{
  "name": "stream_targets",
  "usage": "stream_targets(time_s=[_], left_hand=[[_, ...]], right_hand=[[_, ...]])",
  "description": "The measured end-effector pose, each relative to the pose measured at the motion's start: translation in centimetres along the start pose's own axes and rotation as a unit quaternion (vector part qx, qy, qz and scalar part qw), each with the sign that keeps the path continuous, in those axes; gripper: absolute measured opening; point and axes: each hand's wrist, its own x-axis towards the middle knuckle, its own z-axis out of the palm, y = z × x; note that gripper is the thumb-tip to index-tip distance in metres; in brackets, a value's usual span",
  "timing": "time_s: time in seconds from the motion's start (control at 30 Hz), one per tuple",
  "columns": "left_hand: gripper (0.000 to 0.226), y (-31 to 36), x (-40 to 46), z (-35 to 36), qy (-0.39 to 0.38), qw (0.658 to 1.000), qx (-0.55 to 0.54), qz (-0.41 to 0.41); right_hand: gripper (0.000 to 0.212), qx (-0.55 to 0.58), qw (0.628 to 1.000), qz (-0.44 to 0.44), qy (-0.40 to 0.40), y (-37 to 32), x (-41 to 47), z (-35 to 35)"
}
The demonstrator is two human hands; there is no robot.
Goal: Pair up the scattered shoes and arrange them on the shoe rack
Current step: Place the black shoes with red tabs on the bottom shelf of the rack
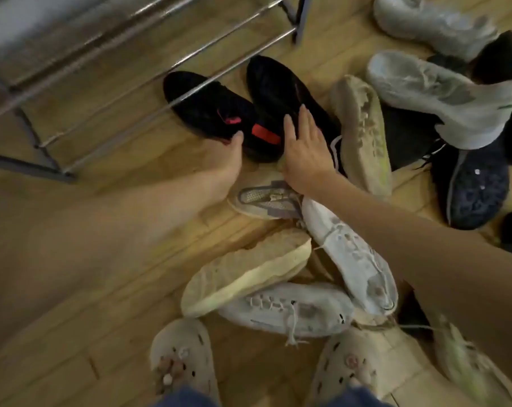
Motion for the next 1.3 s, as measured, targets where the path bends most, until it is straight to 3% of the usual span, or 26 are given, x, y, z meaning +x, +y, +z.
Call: stream_targets(time_s=[0.17,0.37,0.5,0.8,0.87,1.0,1.07,1.3], left_hand=[[0.082,0.1,4.9,1.7,-0.005,0.994,-0.087,-0.069],[0.051,0.9,6.9,2.7,0.018,0.985,-0.159,-0.058],[0.045,0.1,7.9,2.9,0.056,0.98,-0.178,-0.07],[0.004,0.2,1.6,-2.5,-0.085,0.952,-0.255,-0.143],[0.003,-0.2,0.3,-3.8,-0.101,0.956,-0.239,-0.137],[0.027,-1.7,-2.2,-5.6,-0.107,0.972,-0.189,-0.091],[0.014,-2.5,-3.6,-6.3,-0.093,0.98,-0.167,-0.057],[0.012,-3.3,-3.2,-9.7,-0.02,0.987,-0.153,0.045]], right_hand=[[0.091,-0.009,0.999,0.031,-0.036,1.7,3.9,2.3],[0.112,0.017,0.996,0.069,-0.046,3.0,7.2,1.5],[0.106,0.008,0.997,0.07,-0.045,2.9,8.1,0.6],[0.078,0.09,0.994,0.055,-0.011,3.4,6.1,-1.3],[0.082,0.119,0.991,0.058,0.009,3.4,5.5,-1.6],[0.098,0.143,0.988,0.053,0.038,3.2,4.5,-1.7],[0.1,0.127,0.99,0.038,0.052,2.7,3.8,-1.7],[0.102,0.058,0.996,0.022,0.062,0.9,3.4,-1.6]])
